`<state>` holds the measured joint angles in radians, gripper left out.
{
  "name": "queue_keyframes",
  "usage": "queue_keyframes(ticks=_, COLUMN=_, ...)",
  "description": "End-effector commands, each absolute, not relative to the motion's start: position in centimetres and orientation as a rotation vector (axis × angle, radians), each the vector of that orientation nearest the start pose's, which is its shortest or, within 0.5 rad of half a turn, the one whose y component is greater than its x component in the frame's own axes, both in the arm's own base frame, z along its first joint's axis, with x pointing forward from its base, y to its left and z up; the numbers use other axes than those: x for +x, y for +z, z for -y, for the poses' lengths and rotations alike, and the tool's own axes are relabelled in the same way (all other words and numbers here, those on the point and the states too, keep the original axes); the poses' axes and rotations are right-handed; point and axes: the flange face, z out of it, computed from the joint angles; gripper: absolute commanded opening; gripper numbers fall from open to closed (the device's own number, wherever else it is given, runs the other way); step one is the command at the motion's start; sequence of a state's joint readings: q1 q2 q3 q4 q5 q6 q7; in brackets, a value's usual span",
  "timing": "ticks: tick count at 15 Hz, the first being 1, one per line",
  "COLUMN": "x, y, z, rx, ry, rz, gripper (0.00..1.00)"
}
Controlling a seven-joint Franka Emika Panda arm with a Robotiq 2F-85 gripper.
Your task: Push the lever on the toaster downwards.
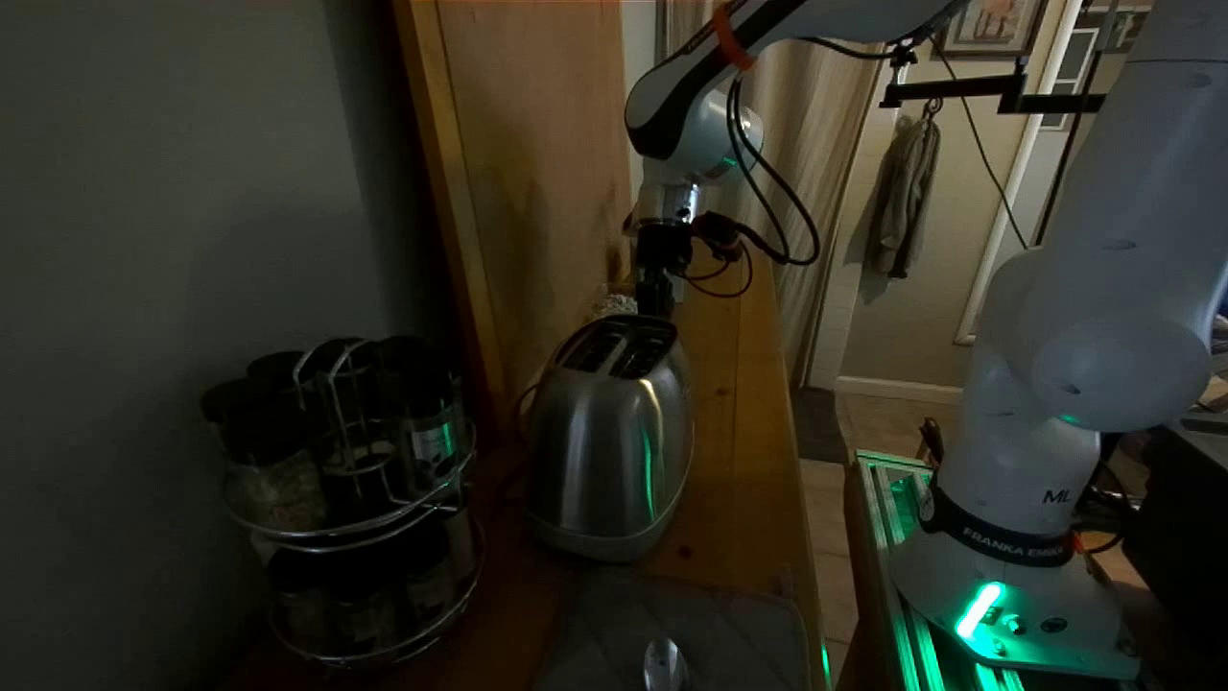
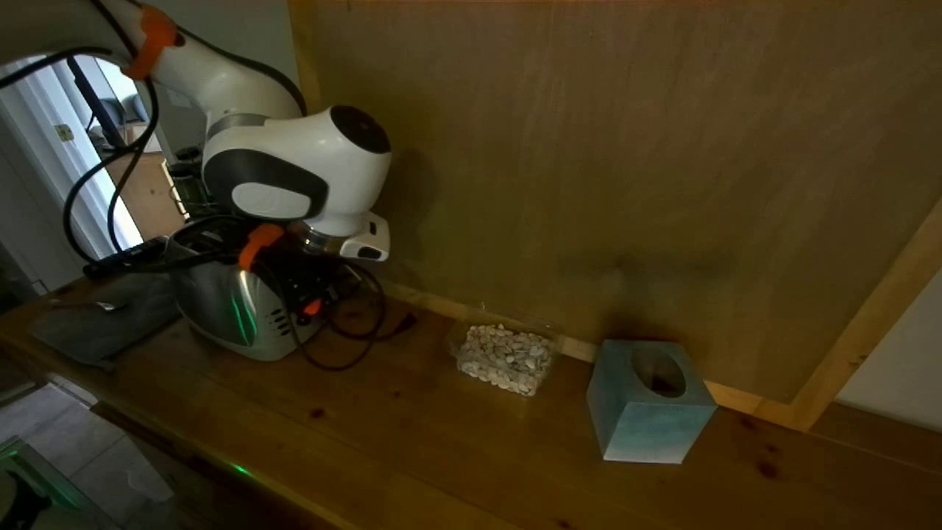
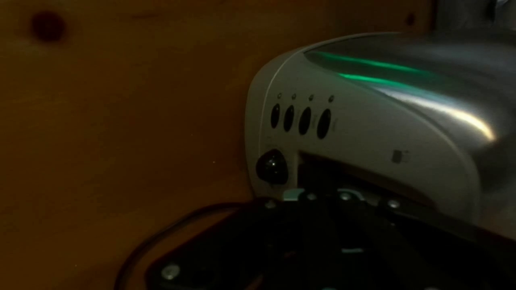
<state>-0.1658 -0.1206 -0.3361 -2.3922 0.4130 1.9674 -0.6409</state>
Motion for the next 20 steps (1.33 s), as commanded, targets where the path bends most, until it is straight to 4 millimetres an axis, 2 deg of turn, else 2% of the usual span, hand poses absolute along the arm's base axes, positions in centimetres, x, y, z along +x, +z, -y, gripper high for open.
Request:
queue_keyframes(ticks=1, x=40.1, y=31.1, z=20.1, rx=-2.663, ry=0.106, rz=-0.098, gripper=0.00)
queue_keyframes(ticks=5, x=40.4, y=32.1, z=19.9, rx=-2.663, ry=0.085, rz=-0.098, gripper=0.00)
queue_keyframes(ticks=8, x=41.0, y=34.0, z=19.4, rx=-2.686, ry=0.042, rz=-0.078, gripper=0.00)
queue_keyframes(ticks=12, x=42.0, y=35.7, z=19.6, rx=-2.815, ry=-0.057, rz=-0.023, gripper=0.00)
queue_keyframes(ticks=20, x=43.2, y=37.8, z=18.9, rx=-2.903, ry=-0.171, rz=0.021, gripper=0.00)
